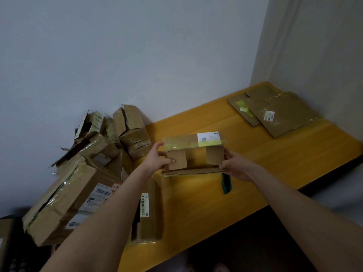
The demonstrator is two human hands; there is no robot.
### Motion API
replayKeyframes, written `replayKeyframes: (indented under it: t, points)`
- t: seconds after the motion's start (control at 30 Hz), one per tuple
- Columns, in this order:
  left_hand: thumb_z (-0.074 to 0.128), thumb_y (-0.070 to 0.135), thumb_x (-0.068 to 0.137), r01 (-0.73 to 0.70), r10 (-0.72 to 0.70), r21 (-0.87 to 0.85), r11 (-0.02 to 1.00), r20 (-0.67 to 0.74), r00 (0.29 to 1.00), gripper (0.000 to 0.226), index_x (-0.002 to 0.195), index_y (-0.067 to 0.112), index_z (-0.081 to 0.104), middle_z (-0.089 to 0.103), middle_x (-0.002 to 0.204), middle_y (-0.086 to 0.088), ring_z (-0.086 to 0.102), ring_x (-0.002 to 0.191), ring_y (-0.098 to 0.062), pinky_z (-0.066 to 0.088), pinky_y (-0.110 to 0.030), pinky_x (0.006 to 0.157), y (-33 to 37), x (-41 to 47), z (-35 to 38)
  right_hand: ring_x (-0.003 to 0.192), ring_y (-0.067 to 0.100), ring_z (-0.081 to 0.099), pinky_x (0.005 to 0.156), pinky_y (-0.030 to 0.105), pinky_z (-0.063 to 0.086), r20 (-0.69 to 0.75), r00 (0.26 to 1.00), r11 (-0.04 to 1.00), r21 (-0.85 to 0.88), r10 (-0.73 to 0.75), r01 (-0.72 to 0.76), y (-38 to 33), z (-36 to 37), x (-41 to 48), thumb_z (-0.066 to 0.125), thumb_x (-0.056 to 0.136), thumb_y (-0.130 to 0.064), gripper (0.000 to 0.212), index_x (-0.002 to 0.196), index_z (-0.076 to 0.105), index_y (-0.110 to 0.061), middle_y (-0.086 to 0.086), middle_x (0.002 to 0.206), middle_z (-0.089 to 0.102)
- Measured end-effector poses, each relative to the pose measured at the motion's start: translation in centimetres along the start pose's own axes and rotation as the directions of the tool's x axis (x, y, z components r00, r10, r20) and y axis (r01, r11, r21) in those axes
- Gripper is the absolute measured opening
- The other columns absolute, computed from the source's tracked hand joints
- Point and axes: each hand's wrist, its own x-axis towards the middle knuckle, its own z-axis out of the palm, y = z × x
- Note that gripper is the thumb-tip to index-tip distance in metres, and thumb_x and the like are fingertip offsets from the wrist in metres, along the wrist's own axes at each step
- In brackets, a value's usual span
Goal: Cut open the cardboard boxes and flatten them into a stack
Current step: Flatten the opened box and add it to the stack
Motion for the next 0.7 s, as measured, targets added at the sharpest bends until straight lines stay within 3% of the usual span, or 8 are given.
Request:
replayKeyframes:
  t: [0.07,0.13,0.23,0.33,0.47,0.53,0.6,0.7]
  points:
    - [0.078,0.001,0.073,-0.062,0.065,0.019,0.998,-0.194,0.979,0.096,0.15,0.027,0.026,0.059,0.107,-0.005,0.063,0.091,-0.023,0.058,-0.037,0.072,0.2,0.1,0.7,0.12,0.029,0.048,0.079,0.034,0.05,-0.013,1.0,0.999,-0.028,-0.023,0.023,0.1,0.6,-0.1,0.048,0.077,0.025,0.085,0.145,0.033,-0.024,0.007,0.137,0.044]
    - [0.081,0.012,0.074,-0.093,0.118,0.106,0.99,-0.26,0.959,0.096,0.15,0.032,0.026,0.06,0.103,-0.003,0.063,0.097,-0.027,0.056,-0.046,0.084,0.3,0.2,1.1,0.116,0.027,0.049,0.07,0.029,0.048,-0.046,0.998,0.996,-0.076,-0.04,0.037,0.2,1.0,-0.1,0.05,0.077,0.025,0.085,0.145,0.032,-0.021,0.008,0.139,0.044]
    - [0.079,0.028,0.078,-0.115,0.184,0.246,0.962,-0.279,0.943,0.076,0.144,0.028,0.041,0.062,0.116,-0.007,0.061,0.105,-0.025,0.053,-0.048,0.091,0.6,0.1,1.4,0.108,0.023,0.053,0.071,0.027,0.049,-0.089,0.993,0.992,-0.113,-0.072,0.061,0.5,1.2,0.2,0.055,0.077,0.021,0.084,0.145,0.031,-0.022,0.005,0.136,0.047]
    - [0.074,0.041,0.08,-0.144,0.238,0.3,0.943,-0.306,0.922,0.048,0.121,0.023,0.057,0.058,0.121,-0.007,0.055,0.111,-0.024,0.05,-0.044,0.093,1.1,0.4,1.7,0.102,0.016,0.056,0.071,0.026,0.049,-0.076,0.992,0.983,-0.16,-0.102,0.089,0.6,1.3,0.3,0.061,0.081,0.012,0.078,0.144,0.032,-0.021,0.004,0.135,0.049]
    - [0.066,0.044,0.086,-0.134,0.153,0.077,0.988,-0.359,0.921,0.03,0.101,0.019,0.058,0.065,0.114,-0.008,0.059,0.1,-0.02,0.049,-0.035,0.084,1.6,0.5,2.3,0.116,0.023,0.051,0.092,0.039,0.048,-0.104,0.993,0.969,-0.246,-0.063,0.036,0.6,1.9,0.7,0.073,0.083,-0.02,0.073,0.144,0.033,-0.019,0.004,0.136,0.049]
    - [0.064,0.043,0.088,-0.122,0.11,-0.006,0.993,-0.375,0.92,0.04,0.116,0.015,0.057,0.061,0.123,-0.01,0.057,0.104,-0.021,0.049,-0.038,0.091,1.8,0.4,2.5,0.119,0.025,0.05,0.091,0.038,0.047,-0.205,0.975,0.945,-0.327,-0.088,0.016,0.3,2.4,0.9,0.074,0.081,-0.035,0.077,0.144,0.035,-0.014,0.007,0.139,0.048]
    - [0.062,0.043,0.09,-0.097,0.077,-0.039,0.994,-0.364,0.928,0.063,0.138,0.005,0.046,0.055,0.133,-0.012,0.054,0.117,-0.026,0.044,-0.044,0.102,2.2,0.5,2.8,0.13,0.029,0.043,0.101,0.041,0.043,-0.312,0.941,0.916,-0.4,-0.132,-0.005,-0.1,2.9,1.5,0.075,0.077,-0.046,0.091,0.147,0.03,-0.008,0.011,0.146,0.042]
    - [0.06,0.046,0.09,-0.095,0.064,-0.084,0.992,-0.314,0.947,0.066,0.139,0.004,0.045,0.057,0.132,-0.015,0.054,0.121,-0.031,0.043,-0.05,0.104,2.9,0.4,3.2,0.132,0.033,0.041,0.098,0.043,0.043,-0.464,0.869,0.832,-0.541,-0.172,-0.124,-0.8,3.8,2.1,0.071,0.072,-0.061,0.102,0.145,0.028,-0.005,0.013,0.147,0.039]
